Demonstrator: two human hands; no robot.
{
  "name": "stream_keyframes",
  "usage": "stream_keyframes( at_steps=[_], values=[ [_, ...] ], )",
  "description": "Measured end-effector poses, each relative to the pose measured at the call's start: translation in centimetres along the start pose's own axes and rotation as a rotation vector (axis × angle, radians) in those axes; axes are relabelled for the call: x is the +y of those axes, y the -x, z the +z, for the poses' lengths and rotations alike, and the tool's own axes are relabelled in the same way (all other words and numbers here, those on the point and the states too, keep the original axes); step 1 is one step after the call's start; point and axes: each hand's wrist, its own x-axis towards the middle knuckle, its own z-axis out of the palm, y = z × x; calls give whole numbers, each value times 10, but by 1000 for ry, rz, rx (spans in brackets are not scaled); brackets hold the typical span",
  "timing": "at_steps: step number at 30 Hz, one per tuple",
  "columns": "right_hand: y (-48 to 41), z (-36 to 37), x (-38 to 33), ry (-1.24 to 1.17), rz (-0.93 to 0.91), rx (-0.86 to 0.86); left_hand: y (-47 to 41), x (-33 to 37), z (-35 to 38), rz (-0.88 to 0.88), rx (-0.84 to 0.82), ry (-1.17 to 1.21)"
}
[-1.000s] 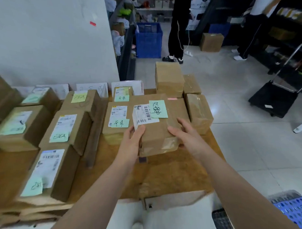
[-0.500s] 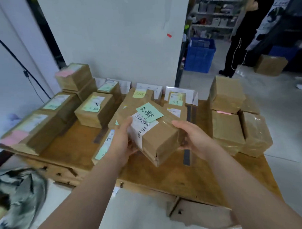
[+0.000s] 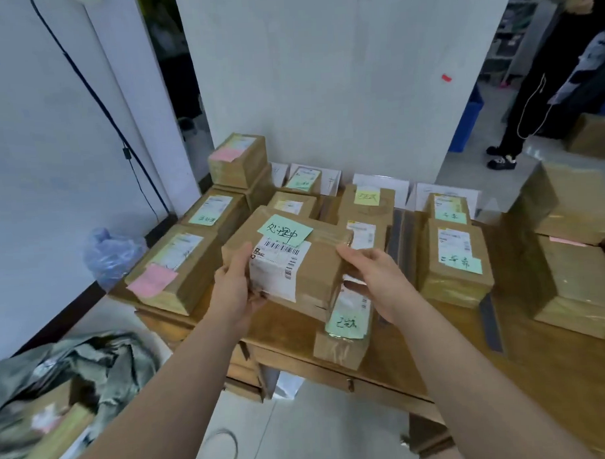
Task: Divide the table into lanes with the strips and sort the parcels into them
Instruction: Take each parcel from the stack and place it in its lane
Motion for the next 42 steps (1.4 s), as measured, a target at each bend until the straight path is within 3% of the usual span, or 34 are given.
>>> stream_keyframes(
  at_steps=[7,18,23,31,42],
  values=[
    [-15,68,14,128,25,-68,-45,5,-66,-40,46,-14],
    [-58,98,50,303,69,-140,-81,-16,-100,-68,112,-14],
    [-61,103,62,351,106,-89,-93,-28,-104,-163,145,-20],
    [-62,127,73,375,159,-26,-122,-29,-112,-233,28,-116],
    [-66,152,104,397,143,197,-150,-25,-120,-381,-26,-275]
  ],
)
